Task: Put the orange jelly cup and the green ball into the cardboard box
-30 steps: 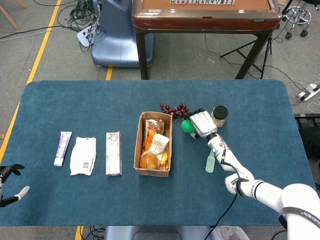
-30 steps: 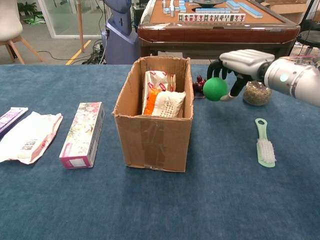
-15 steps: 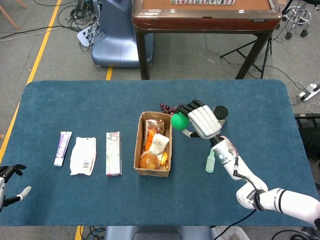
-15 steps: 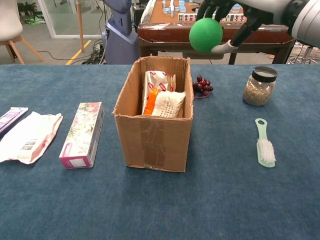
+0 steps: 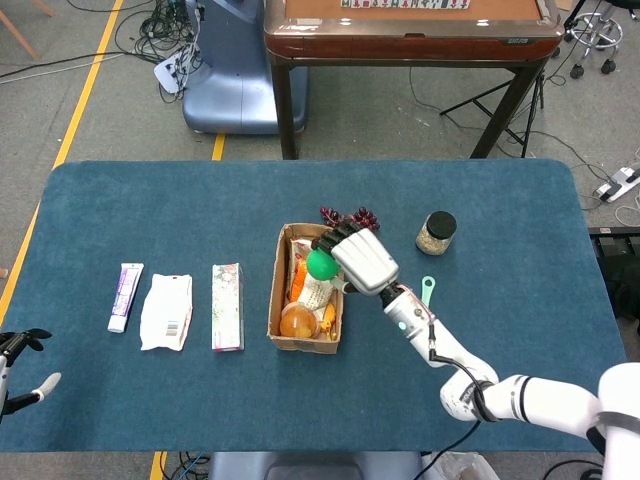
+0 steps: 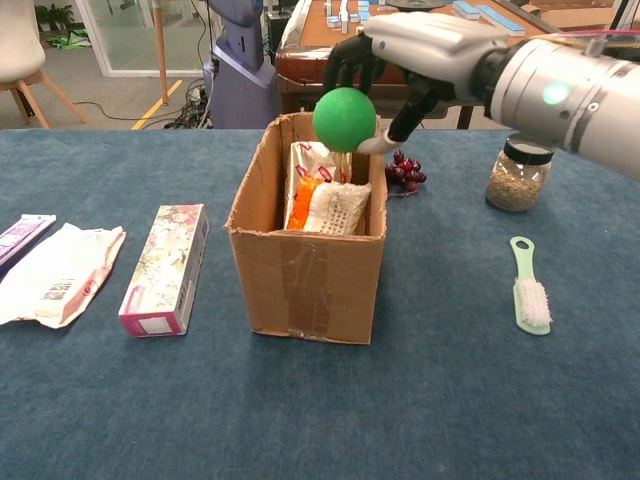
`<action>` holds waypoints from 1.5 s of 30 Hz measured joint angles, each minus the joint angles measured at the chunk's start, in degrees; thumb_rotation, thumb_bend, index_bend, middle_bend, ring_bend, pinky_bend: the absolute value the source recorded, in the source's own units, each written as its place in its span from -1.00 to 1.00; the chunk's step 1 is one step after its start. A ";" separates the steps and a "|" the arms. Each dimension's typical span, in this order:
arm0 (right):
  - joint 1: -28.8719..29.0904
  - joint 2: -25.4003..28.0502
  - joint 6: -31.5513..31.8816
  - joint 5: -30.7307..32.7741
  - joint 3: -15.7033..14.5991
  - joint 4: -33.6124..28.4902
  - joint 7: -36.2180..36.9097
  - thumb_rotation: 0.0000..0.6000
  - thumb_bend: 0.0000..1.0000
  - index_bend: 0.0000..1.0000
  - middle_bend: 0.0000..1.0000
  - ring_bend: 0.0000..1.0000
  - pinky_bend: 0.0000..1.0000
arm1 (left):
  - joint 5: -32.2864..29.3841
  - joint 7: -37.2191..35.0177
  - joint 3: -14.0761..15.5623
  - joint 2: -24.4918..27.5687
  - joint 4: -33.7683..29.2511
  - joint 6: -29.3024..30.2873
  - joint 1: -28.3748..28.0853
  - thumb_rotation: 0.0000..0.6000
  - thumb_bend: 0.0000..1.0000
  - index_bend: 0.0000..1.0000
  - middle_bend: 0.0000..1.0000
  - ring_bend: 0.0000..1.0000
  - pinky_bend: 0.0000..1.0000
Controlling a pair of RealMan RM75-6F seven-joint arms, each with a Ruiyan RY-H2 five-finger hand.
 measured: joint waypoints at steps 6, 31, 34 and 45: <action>1.55 -1.43 -1.85 -0.94 -0.87 2.34 1.17 1.00 -1.00 -0.53 -0.56 -0.55 -0.46 | -0.06 -0.67 -0.04 0.28 0.04 0.20 0.15 1.00 -0.73 -0.28 -0.06 -0.31 0.18; -12.04 16.96 15.06 -7.34 -5.96 -15.23 -6.85 1.00 -1.00 -0.56 -0.52 -0.58 -0.46 | -0.73 -1.17 -0.33 0.19 0.02 -0.22 -0.02 1.00 -0.73 -0.27 -0.06 -0.31 0.18; -14.90 19.39 17.62 -8.14 -7.38 -16.94 -8.30 1.00 -1.00 -0.51 -0.52 -0.58 -0.46 | -0.43 -1.46 -0.39 -0.02 0.32 -0.15 -0.14 1.00 -0.73 -0.27 -0.06 -0.31 0.18; -26.23 24.19 26.12 -6.70 -12.30 -21.50 -12.64 1.00 -1.00 -0.50 -0.52 -0.58 -0.46 | 0.95 -3.21 -0.62 -1.31 2.41 0.67 -0.53 1.00 -0.73 -0.27 -0.06 -0.31 0.18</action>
